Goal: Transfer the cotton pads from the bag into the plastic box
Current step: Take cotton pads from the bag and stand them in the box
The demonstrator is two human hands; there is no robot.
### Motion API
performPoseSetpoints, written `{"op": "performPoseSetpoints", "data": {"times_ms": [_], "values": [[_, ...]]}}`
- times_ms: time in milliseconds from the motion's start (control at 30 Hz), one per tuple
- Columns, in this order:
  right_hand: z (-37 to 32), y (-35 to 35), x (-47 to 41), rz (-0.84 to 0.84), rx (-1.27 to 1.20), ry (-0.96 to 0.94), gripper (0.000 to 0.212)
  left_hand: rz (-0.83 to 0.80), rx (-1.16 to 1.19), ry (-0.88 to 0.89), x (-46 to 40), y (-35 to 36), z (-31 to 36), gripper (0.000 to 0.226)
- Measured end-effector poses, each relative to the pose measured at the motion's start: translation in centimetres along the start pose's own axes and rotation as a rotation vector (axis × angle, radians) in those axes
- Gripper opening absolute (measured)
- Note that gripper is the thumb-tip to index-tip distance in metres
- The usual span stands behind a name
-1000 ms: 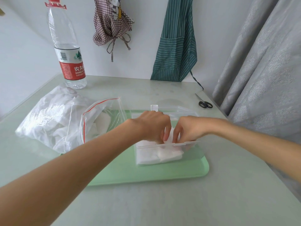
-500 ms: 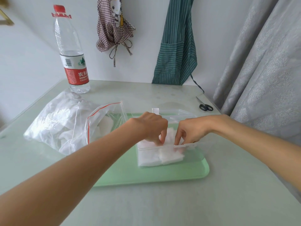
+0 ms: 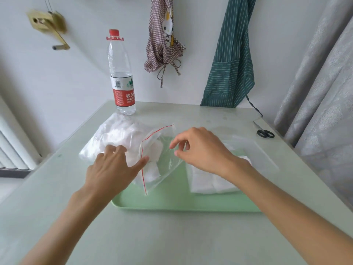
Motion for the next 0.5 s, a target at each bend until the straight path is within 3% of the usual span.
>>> {"op": "performPoseSetpoints", "data": {"times_ms": [167, 300, 433, 500], "values": [[-1.3, 2.9, -0.3, 0.014, 0.114, -0.042, 0.026, 0.060, 0.279, 0.003, -1.5, 1.9, -1.4, 0.034], [0.2, 2.6, -0.4, 0.036, 0.200, -0.027, 0.029, 0.050, 0.543, -0.017, -2.4, 2.3, -1.8, 0.026], [1.2, 2.3, -0.1, 0.072, 0.200, -0.008, 0.028, -0.061, 0.993, -0.035, -3.0, 2.7, -0.7, 0.026], [1.3, 2.5, -0.1, 0.092, 0.179, 0.002, 0.027, -0.058, 0.915, -0.030, -3.3, 3.1, -0.1, 0.024]]}}
Point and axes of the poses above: each hand's wrist, its own x-axis away from the middle knuckle, its own y-axis out of the palm, z = x × y, the point moved 4 cm from there along -x, towards the middle knuckle, and after that the axes turned 14 degrees about z, right-handed, at the moved point
